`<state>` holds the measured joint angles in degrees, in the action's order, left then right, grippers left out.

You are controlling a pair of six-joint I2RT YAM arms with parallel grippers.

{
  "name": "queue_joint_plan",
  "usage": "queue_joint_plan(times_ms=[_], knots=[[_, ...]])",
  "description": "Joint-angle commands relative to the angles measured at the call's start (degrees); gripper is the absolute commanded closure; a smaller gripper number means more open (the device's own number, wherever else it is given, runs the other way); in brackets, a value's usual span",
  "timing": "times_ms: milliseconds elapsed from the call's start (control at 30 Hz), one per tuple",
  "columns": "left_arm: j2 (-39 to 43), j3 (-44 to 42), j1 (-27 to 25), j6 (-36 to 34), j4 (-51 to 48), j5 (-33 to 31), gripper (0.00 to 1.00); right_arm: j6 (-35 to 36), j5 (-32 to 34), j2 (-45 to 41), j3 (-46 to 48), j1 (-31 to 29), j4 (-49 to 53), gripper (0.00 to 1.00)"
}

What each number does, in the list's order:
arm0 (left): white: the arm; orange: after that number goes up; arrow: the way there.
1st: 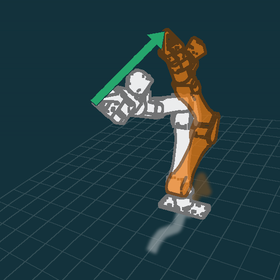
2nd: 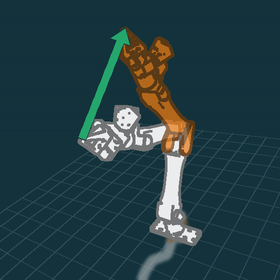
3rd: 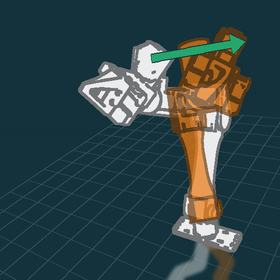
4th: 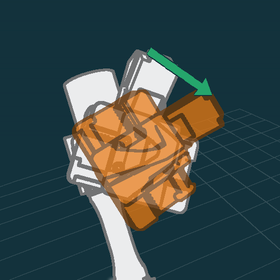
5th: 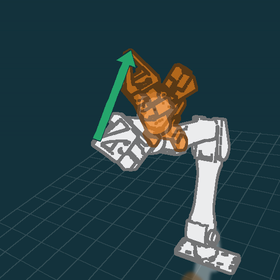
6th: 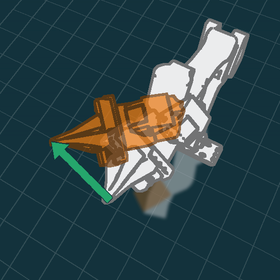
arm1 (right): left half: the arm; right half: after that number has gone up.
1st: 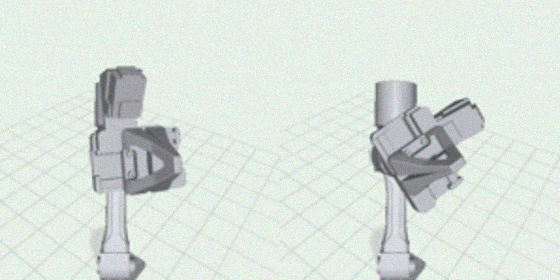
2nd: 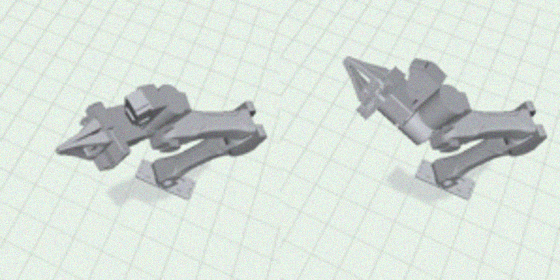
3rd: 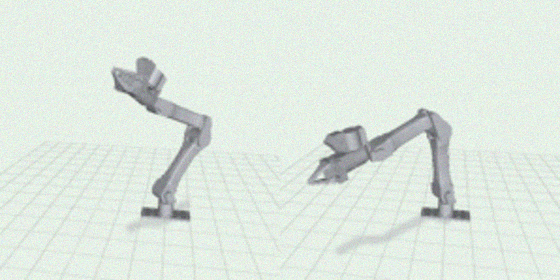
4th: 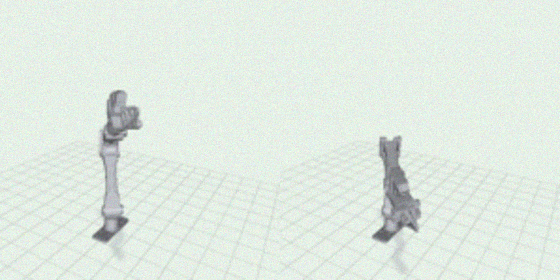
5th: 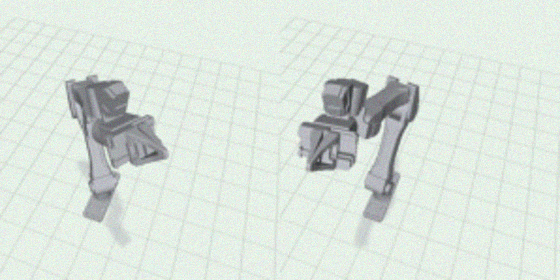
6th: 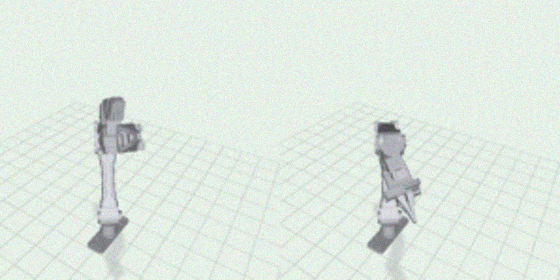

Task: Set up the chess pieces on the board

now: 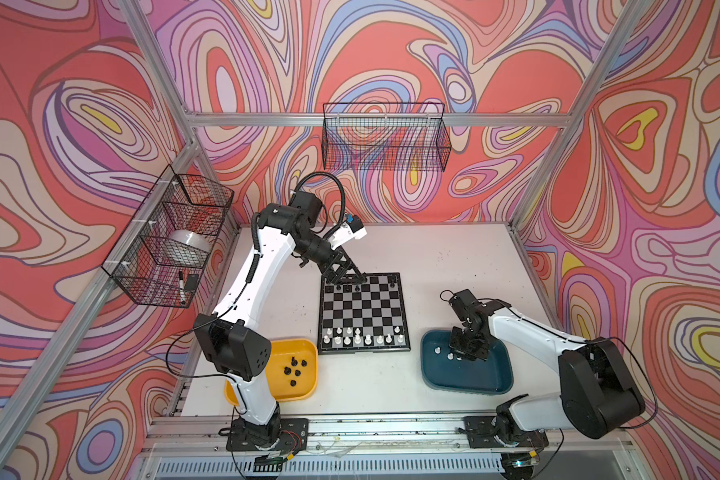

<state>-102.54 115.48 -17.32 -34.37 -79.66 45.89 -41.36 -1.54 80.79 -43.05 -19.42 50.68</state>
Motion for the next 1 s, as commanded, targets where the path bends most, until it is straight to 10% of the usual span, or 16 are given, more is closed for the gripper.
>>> queue_joint_plan(times_ms=[0,967], knots=[[-0.6,1.3,-0.2,-0.3,-0.4,0.8,0.06,0.3,-0.1,-1.1,0.4,0.2,-0.1,0.91],[-0.5,0.8,-0.2,0.2,0.1,1.0,0.06,4.4,-1.5,-3.0,-5.6,0.0,7.6,0.91]])
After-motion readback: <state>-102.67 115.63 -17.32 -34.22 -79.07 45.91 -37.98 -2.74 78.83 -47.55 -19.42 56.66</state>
